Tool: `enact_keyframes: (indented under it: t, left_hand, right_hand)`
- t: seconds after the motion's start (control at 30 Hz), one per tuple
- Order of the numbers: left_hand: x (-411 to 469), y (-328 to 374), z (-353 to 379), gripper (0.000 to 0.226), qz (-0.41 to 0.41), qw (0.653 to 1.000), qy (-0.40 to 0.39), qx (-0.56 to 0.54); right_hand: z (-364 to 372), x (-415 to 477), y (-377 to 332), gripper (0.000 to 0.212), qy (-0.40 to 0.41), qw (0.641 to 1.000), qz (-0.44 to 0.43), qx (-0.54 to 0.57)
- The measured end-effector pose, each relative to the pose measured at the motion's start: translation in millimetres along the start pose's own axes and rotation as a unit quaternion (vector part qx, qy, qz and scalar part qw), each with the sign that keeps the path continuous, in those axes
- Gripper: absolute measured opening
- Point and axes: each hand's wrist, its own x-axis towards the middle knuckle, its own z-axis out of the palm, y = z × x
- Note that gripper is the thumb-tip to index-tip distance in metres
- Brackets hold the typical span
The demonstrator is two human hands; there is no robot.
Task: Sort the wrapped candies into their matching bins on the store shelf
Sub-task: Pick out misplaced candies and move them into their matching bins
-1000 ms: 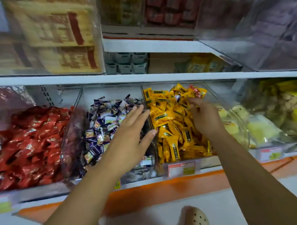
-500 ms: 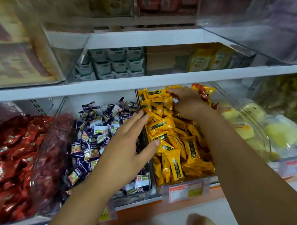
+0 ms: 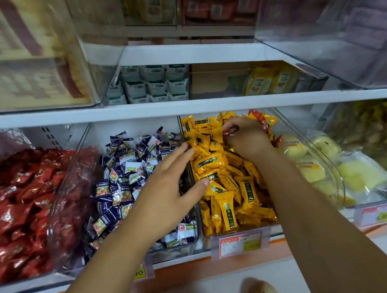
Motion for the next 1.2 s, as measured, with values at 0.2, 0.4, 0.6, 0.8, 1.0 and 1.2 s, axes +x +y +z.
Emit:
enact_keyframes:
  t: [0.2, 0.4, 0.6, 0.8, 1.0, 1.2]
  left_hand:
    - [-1, 5, -1, 0.069, -0.018, 0.998, 0.037, -0.038]
    - [-3, 12, -4, 0.052, -0.033, 0.990, 0.124, -0.067]
    - [-10, 24, -10, 0.044, -0.069, 0.963, 0.107, -0.238]
    - [-24, 1, -39, 0.018, -0.134, 0.900, 0.164, -0.382]
    - [-42, -32, -68, 0.013, -0.175, 0.905, 0.180, -0.344]
    - [-62, -59, -112, 0.007, -0.133, 0.927, 0.336, -0.103]
  right_hand:
    - [-31, -31, -10, 0.016, 0.103, 0.987, 0.015, 0.123]
    - [-47, -75, -41, 0.019, 0.110, 0.976, -0.015, 0.185]
    - [-22, -113, -74, 0.028, 0.012, 0.973, -0.047, 0.224]
    - [3, -117, -100, 0.031, -0.079, 0.921, -0.017, 0.381]
    - [31, -103, -114, 0.030, -0.052, 0.941, -0.032, 0.334]
    - [41, -94, -118, 0.027, -0.011, 0.958, -0.063, 0.278]
